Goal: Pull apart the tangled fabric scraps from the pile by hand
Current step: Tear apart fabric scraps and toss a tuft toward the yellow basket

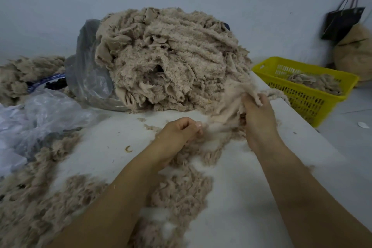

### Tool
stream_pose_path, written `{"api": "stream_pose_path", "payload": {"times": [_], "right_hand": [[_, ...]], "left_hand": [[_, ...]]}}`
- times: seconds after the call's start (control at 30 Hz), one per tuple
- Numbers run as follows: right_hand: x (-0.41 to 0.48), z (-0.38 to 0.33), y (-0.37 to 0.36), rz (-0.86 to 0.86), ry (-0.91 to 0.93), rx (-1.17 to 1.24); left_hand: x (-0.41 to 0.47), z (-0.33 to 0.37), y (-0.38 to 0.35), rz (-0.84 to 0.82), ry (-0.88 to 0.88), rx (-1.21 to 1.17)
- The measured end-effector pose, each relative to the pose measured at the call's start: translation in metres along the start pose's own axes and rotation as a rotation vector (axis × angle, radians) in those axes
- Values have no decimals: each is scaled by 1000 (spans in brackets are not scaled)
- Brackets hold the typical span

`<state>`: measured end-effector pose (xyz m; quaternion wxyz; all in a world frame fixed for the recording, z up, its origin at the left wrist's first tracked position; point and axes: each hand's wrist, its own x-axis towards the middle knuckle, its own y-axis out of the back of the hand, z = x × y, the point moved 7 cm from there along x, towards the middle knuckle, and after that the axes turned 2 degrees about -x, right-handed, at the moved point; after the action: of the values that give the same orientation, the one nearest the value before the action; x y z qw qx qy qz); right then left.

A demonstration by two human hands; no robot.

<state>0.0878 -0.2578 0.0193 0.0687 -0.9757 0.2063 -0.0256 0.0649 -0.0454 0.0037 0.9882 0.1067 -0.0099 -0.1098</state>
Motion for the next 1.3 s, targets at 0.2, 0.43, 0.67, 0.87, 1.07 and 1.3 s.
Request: {"api": "stream_pose_path", "payload": {"times": [0.2, 0.43, 0.67, 0.87, 1.07, 1.3], "right_hand": [[-4, -1, -4, -19, 4, -23], [-12, -4, -3, -49, -55, 131], [35, -29, 41, 0, -64, 595], [26, 21, 58, 96, -170, -247], [-35, 33, -25, -650, -164, -540], [0, 9, 5, -190, 124, -695]], "left_hand": [[-4, 3, -8, 58, 36, -105], [2, 9, -32, -51, 29, -31], [4, -2, 36, 393, -54, 334], [6, -22, 29, 319, -66, 569], [-5, -13, -5, 218, -31, 270], [0, -2, 20, 292, -3, 188]]}}
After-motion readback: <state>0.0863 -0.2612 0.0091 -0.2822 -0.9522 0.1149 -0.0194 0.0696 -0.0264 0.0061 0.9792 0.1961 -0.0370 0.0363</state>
